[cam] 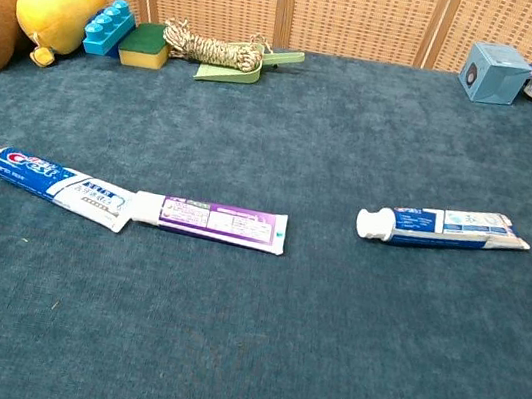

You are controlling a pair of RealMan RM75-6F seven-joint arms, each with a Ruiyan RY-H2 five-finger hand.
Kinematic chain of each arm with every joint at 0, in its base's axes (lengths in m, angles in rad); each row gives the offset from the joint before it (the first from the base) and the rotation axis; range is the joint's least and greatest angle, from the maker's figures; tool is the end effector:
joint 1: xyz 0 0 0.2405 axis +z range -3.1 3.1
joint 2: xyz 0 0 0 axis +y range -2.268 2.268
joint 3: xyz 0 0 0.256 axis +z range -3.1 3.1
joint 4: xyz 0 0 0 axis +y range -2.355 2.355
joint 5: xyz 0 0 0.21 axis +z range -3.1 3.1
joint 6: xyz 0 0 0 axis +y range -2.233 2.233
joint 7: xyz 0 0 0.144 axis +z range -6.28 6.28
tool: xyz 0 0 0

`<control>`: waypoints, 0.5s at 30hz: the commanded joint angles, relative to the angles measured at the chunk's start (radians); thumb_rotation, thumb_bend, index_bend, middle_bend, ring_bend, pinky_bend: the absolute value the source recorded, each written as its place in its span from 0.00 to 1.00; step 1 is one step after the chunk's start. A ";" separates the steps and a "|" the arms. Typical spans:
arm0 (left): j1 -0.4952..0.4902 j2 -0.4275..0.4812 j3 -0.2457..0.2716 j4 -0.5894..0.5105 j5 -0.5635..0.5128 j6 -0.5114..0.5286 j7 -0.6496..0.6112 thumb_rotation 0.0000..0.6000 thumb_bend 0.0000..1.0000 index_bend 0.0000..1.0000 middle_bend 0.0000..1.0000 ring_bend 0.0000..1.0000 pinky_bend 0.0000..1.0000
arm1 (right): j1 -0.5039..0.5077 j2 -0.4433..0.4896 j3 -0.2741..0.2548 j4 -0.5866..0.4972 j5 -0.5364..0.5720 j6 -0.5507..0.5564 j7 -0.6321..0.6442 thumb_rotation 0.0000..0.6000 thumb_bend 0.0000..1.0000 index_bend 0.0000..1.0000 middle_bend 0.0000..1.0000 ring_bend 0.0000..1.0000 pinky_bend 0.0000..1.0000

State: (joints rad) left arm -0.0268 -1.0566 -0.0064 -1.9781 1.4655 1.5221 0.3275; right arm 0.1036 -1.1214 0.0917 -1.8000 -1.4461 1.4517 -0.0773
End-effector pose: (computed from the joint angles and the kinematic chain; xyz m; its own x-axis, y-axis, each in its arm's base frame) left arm -0.2567 0.1513 0.1531 0.4162 0.0622 0.9071 0.9058 0.0592 -0.4196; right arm -0.2732 -0.1912 0.1465 0.2822 -0.0079 0.9593 -0.9593 0.0014 0.2822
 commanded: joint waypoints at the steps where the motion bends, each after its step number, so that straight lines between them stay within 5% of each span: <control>1: -0.001 0.000 0.000 0.000 -0.002 -0.002 0.001 1.00 0.36 0.25 0.17 0.05 0.07 | 0.001 0.000 0.001 0.000 0.001 -0.002 0.000 1.00 0.36 0.24 0.24 0.18 0.25; 15: 0.004 0.009 -0.002 -0.001 0.017 0.013 -0.009 1.00 0.36 0.25 0.17 0.05 0.07 | 0.000 -0.006 -0.005 0.011 -0.017 0.003 0.024 1.00 0.36 0.24 0.24 0.18 0.25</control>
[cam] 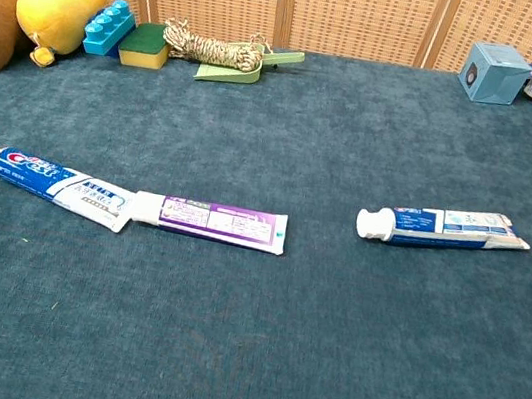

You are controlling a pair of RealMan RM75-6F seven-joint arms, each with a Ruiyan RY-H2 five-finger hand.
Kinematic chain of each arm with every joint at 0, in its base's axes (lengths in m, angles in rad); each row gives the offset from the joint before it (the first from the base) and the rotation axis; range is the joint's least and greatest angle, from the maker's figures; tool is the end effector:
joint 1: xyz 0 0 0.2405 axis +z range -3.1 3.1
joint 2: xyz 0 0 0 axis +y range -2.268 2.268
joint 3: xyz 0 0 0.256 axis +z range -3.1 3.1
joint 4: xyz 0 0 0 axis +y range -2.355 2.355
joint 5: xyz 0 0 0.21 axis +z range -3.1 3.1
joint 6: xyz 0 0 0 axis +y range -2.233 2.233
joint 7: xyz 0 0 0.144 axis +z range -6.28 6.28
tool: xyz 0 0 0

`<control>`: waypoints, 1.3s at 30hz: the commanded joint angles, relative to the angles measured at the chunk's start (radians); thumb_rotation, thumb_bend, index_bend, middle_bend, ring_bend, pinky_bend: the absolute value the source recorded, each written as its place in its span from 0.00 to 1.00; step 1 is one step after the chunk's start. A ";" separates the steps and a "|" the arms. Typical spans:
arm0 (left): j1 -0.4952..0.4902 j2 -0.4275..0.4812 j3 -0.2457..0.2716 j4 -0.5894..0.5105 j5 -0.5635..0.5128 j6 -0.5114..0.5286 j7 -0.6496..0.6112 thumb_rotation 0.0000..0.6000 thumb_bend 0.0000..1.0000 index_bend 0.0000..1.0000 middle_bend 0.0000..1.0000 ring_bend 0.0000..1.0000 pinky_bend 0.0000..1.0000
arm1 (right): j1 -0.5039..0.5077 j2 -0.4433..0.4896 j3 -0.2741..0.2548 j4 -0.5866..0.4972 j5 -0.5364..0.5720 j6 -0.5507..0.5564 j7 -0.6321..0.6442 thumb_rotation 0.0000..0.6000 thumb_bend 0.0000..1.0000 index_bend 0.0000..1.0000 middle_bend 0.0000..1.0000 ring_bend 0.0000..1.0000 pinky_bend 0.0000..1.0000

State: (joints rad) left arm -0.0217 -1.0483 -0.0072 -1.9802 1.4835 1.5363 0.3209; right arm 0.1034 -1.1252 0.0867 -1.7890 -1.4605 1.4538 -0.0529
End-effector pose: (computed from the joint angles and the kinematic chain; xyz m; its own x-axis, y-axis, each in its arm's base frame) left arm -0.2548 0.1504 0.1570 0.4177 0.0439 0.9075 0.9063 0.0516 -0.4196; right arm -0.2736 -0.1903 0.1453 0.2676 -0.0091 0.9635 -0.9635 -0.0103 0.2675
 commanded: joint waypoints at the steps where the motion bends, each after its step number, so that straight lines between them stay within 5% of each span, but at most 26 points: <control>1: -0.002 0.002 -0.002 0.002 -0.001 -0.003 -0.003 1.00 0.36 0.25 0.17 0.05 0.07 | 0.001 -0.003 0.000 0.001 -0.003 0.000 0.000 1.00 0.36 0.24 0.24 0.18 0.25; 18: -0.061 0.022 -0.041 -0.025 -0.004 -0.054 0.042 1.00 0.36 0.25 0.17 0.05 0.07 | 0.178 -0.072 0.033 0.030 -0.001 -0.235 -0.024 1.00 0.36 0.24 0.24 0.18 0.25; 39: -0.122 -0.001 -0.068 -0.016 -0.062 -0.115 0.070 1.00 0.36 0.25 0.15 0.05 0.07 | 0.412 -0.241 0.076 0.204 0.189 -0.509 -0.226 1.00 0.32 0.30 0.22 0.15 0.25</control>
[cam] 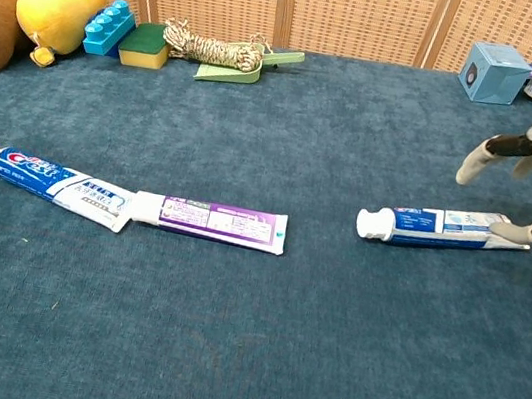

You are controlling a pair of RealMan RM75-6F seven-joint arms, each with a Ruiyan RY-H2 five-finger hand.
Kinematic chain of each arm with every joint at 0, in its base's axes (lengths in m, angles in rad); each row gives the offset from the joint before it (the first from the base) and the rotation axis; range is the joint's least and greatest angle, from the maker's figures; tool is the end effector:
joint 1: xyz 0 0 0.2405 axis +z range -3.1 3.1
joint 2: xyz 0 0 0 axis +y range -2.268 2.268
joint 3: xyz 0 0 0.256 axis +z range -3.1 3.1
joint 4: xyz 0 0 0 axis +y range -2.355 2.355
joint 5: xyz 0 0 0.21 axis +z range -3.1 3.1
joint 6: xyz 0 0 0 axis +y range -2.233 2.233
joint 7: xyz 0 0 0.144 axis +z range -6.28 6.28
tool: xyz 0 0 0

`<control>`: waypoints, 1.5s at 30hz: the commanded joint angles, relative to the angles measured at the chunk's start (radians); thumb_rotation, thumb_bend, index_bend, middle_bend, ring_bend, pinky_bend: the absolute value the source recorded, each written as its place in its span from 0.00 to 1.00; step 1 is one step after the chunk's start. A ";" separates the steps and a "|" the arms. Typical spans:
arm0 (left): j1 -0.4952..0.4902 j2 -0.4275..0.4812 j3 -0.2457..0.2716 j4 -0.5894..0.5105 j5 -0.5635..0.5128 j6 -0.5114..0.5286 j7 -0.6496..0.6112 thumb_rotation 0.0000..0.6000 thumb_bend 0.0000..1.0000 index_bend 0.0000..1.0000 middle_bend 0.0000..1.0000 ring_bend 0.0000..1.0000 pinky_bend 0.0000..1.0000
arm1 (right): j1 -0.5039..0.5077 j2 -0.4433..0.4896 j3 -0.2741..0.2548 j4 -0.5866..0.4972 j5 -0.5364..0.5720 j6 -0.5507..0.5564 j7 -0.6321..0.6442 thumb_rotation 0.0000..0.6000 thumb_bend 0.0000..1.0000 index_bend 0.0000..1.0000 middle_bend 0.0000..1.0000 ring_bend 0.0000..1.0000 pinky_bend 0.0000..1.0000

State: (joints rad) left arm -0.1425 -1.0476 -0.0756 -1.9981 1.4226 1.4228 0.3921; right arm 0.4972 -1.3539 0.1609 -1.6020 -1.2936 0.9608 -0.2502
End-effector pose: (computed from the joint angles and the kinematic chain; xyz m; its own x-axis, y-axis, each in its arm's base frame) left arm -0.2343 0.1922 0.1500 0.4615 0.0516 0.8856 0.8869 -0.0489 -0.4593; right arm -0.2151 -0.2977 0.0356 0.4420 -0.2906 0.8486 -0.8837 -0.3035 0.3564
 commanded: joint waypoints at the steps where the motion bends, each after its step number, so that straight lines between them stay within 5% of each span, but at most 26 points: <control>1: -0.002 -0.003 0.000 0.004 -0.001 -0.001 -0.002 1.00 0.36 0.25 0.14 0.05 0.07 | 0.022 -0.015 0.003 0.022 0.029 -0.018 -0.039 1.00 0.32 0.30 0.22 0.15 0.25; 18: -0.002 -0.007 0.007 0.034 -0.005 0.007 -0.036 1.00 0.36 0.25 0.13 0.05 0.07 | 0.097 -0.101 -0.009 0.106 0.218 -0.048 -0.246 1.00 0.31 0.32 0.22 0.14 0.25; 34: 0.002 -0.010 0.012 0.048 0.000 0.022 -0.059 1.00 0.36 0.25 0.11 0.05 0.07 | 0.124 -0.113 -0.035 0.119 0.285 -0.037 -0.294 1.00 0.31 0.35 0.22 0.13 0.25; 41: 0.007 -0.005 0.013 0.043 0.010 0.037 -0.060 1.00 0.36 0.25 0.10 0.04 0.07 | 0.146 -0.120 -0.042 0.121 0.305 -0.058 -0.300 1.00 0.34 0.47 0.23 0.12 0.25; 45: 0.015 0.001 0.015 0.040 0.018 0.052 -0.065 1.00 0.36 0.25 0.10 0.04 0.07 | 0.158 -0.126 -0.038 0.117 0.311 -0.066 -0.288 1.00 0.40 0.61 0.33 0.19 0.27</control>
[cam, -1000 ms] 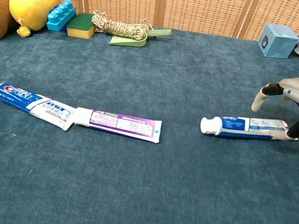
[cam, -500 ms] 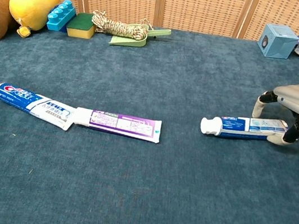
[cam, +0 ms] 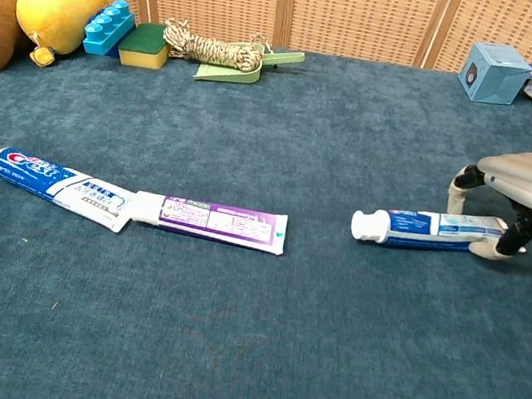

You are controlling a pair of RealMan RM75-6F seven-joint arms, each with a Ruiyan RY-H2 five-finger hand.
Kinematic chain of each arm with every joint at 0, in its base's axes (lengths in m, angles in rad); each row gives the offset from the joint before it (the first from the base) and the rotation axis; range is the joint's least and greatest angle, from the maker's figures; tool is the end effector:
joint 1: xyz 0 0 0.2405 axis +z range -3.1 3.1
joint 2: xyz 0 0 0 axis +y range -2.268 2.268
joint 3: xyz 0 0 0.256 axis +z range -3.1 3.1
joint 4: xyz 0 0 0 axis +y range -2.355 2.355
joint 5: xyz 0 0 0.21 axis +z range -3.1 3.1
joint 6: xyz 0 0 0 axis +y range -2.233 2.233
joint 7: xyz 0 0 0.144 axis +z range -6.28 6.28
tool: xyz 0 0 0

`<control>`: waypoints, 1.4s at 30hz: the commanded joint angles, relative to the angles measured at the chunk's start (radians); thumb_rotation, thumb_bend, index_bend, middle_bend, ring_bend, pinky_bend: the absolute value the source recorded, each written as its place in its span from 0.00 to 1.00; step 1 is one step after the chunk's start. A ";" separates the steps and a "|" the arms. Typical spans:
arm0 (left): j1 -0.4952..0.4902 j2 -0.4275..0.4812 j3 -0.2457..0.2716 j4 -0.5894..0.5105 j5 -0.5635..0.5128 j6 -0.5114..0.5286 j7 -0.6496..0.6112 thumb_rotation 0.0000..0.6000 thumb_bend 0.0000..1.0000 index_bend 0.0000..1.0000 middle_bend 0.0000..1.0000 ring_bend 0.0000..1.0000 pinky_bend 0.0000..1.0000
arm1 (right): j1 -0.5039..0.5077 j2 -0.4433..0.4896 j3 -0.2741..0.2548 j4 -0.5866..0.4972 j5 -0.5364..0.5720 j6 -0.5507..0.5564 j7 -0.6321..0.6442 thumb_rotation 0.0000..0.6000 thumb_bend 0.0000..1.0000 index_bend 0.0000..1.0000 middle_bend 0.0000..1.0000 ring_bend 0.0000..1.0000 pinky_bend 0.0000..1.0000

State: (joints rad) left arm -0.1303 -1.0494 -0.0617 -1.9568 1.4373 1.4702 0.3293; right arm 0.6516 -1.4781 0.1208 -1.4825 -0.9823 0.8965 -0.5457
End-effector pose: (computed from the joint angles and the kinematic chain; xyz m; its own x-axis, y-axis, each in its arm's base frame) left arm -0.2442 0.1883 0.1561 0.4416 0.0188 0.8970 0.8971 -0.0267 -0.4411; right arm -0.2157 -0.3258 -0.0062 0.6006 -0.3568 0.7155 -0.7995 -0.2808 0.5311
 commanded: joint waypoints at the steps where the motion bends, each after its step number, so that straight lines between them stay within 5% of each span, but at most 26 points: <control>1: 0.005 0.005 0.002 -0.002 0.006 0.008 -0.004 1.00 0.36 0.25 0.10 0.04 0.07 | 0.005 -0.003 0.005 -0.005 -0.004 -0.001 0.016 1.00 0.41 0.63 0.35 0.22 0.29; 6: 0.016 0.014 0.005 -0.009 0.017 0.027 -0.008 1.00 0.36 0.25 0.10 0.03 0.07 | 0.005 0.004 0.016 -0.013 -0.040 0.005 0.079 1.00 0.45 0.79 0.53 0.41 0.46; 15: 0.029 0.016 0.014 -0.017 0.031 0.040 -0.019 1.00 0.36 0.25 0.10 0.03 0.07 | -0.010 0.020 0.014 -0.003 -0.110 -0.002 0.218 1.00 0.49 0.89 0.65 0.56 0.65; 30: 0.023 0.015 0.012 -0.031 0.036 0.029 -0.007 1.00 0.36 0.25 0.10 0.03 0.07 | -0.049 0.085 0.030 0.014 -0.243 -0.090 0.694 1.00 0.52 0.92 0.74 0.66 0.74; 42: -0.024 0.009 0.000 -0.051 0.020 -0.041 0.018 1.00 0.36 0.25 0.13 0.07 0.13 | -0.089 0.158 0.023 0.009 -0.424 -0.100 1.206 1.00 0.52 0.92 0.75 0.69 0.75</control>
State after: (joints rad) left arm -0.1448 -1.0392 -0.0580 -2.0032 1.4613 1.4396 0.3419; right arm 0.5781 -1.3484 0.1527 -1.4778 -1.3419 0.7910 0.5665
